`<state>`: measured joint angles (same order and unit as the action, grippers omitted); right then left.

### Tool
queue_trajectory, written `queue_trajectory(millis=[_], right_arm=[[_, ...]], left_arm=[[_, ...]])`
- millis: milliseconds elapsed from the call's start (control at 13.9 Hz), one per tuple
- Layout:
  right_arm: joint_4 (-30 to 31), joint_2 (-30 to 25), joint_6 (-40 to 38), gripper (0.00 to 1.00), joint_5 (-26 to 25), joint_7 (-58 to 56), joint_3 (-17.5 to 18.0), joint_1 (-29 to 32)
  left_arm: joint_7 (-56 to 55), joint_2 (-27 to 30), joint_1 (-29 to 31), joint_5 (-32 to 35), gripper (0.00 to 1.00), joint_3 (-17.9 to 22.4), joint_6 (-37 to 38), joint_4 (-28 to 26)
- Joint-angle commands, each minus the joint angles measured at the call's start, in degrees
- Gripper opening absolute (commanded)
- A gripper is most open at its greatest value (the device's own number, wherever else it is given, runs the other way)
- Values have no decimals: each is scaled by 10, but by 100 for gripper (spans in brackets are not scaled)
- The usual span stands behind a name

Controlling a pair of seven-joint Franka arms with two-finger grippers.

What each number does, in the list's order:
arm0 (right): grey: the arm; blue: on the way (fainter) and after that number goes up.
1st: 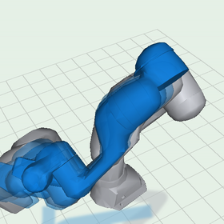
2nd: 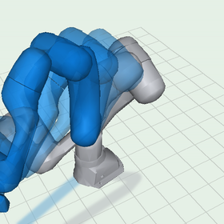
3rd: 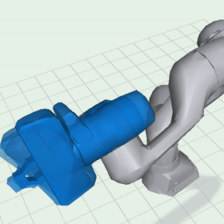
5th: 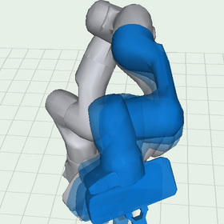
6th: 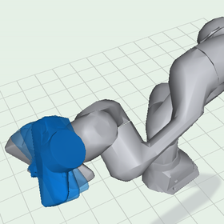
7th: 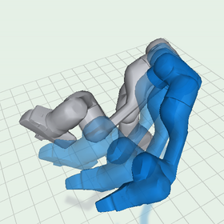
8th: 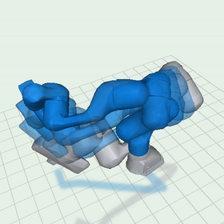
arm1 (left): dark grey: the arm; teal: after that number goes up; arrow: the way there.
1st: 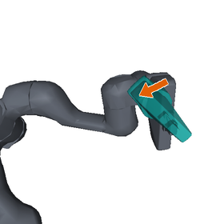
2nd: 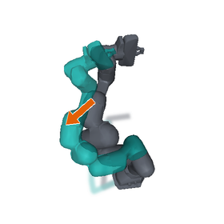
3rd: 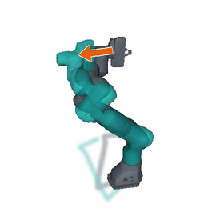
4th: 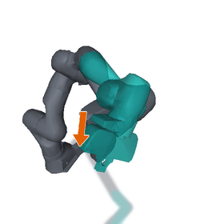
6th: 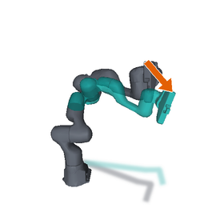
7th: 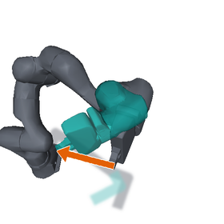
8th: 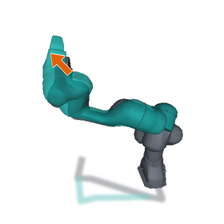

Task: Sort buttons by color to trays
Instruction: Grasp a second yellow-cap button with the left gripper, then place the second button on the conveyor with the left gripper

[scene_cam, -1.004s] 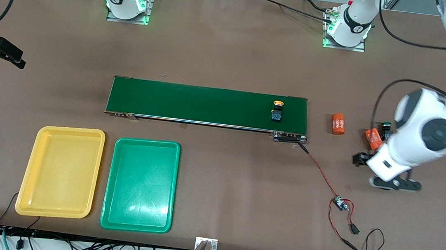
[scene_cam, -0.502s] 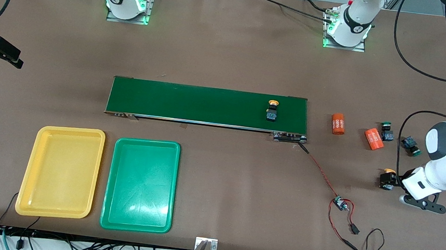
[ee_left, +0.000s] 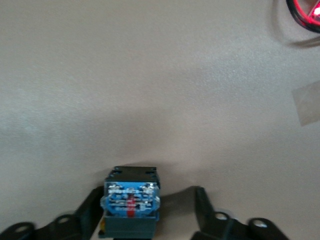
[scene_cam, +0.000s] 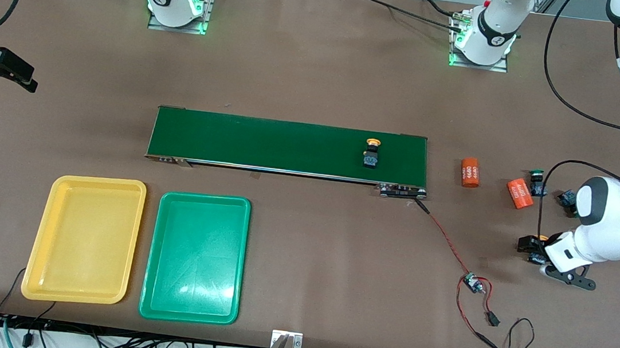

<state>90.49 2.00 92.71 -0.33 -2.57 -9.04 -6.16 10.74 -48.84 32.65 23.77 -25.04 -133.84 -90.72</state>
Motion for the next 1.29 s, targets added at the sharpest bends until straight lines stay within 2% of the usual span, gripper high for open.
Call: queue_trajectory(millis=[0, 143, 287, 430, 573, 717, 1004, 1147, 1219], right_arm=[[-9, -2, -13, 100, 1, 0, 2, 0], [-9, -3, -17, 100, 0, -1, 2, 0], [-9, -2, -17, 100, -1, 3, 2, 0], [-8, 1, -18, 100, 1, 1, 1, 4], [-10, 1, -18, 100, 0, 4, 0, 2], [-9, 0, -18, 100, 1, 3, 1, 3], [-9, 2, -17, 100, 1, 3, 1, 1], [-7, 4, -21, 100, 1, 3, 0, 6], [-7, 4, -21, 100, 2, 4, -1, 7]], left_arm=[[9, 12, 1, 11, 23, -5, 8, -2], [1, 29, -4, 5, 1, -18, 54, 6], [-5, 32, -7, 3, 2, -49, 131, 45], [-50, 33, -7, 3, 2, -108, 245, 94], [-133, 41, -5, 3, 2, -165, 318, 93], [-204, 41, -5, 3, 3, -211, 337, 71], [-377, 42, 15, 3, 3, -315, 333, -13], [-405, 44, 9, 6, 3, -338, 309, -45], [-452, 46, 10, 8, 3, -350, 276, -81]])
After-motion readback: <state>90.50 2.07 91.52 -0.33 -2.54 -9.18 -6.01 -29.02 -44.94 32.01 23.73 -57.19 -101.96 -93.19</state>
